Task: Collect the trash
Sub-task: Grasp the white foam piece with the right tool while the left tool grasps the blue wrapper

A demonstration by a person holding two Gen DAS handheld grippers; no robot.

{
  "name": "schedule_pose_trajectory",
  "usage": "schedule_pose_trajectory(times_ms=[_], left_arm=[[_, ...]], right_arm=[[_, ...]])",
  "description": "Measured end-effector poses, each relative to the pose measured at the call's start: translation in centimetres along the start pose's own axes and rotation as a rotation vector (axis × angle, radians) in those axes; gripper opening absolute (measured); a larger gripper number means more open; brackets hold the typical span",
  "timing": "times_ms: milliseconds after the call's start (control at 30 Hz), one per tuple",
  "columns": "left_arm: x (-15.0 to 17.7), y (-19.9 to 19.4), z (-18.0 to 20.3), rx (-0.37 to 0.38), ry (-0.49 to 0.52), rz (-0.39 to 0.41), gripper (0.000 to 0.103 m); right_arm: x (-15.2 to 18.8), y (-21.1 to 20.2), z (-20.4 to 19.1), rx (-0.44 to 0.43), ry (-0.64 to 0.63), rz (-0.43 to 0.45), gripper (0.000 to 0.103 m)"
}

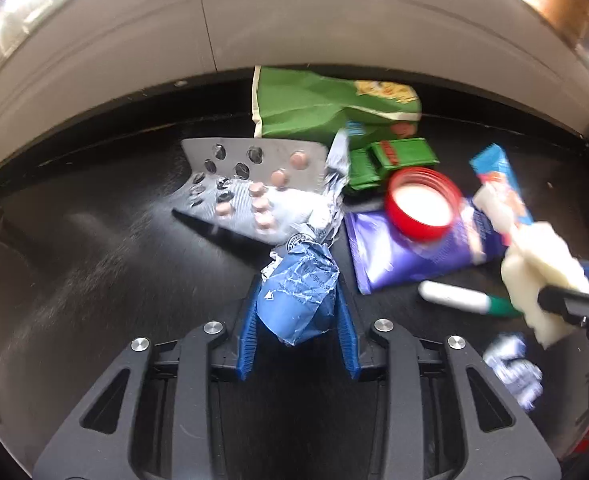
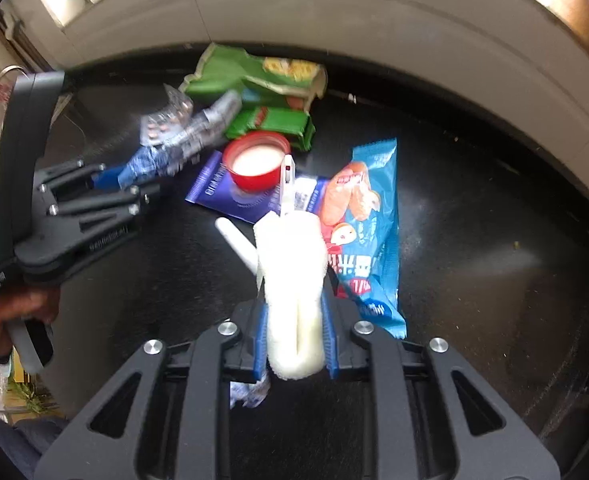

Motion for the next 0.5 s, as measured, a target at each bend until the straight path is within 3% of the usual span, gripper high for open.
schedule_pose_trajectory(times_ms=[300, 500], left_arm=[[3.6, -9.6, 1.5, -0.029, -0.026, 0.033, 0.034], [6.1, -12.9, 2.2, -0.043, -0.045, 0.035, 0.034]], right_arm=[[1.3, -7.7, -0.2, -0.013, 0.045, 0.101, 0.022], [3.8, -10.4, -0.5, -0.009, 0.048, 0.115, 0.022]])
Point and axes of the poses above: each gripper's, at about its wrist camera, not at the fingertips, and y roughly the way its jaws point, z to its right, x to its underside, the point moved 7 cm from there along y, roughly the way its jaws point, and after that the axes turned 15 degrees about z, right-handed, at the moved point
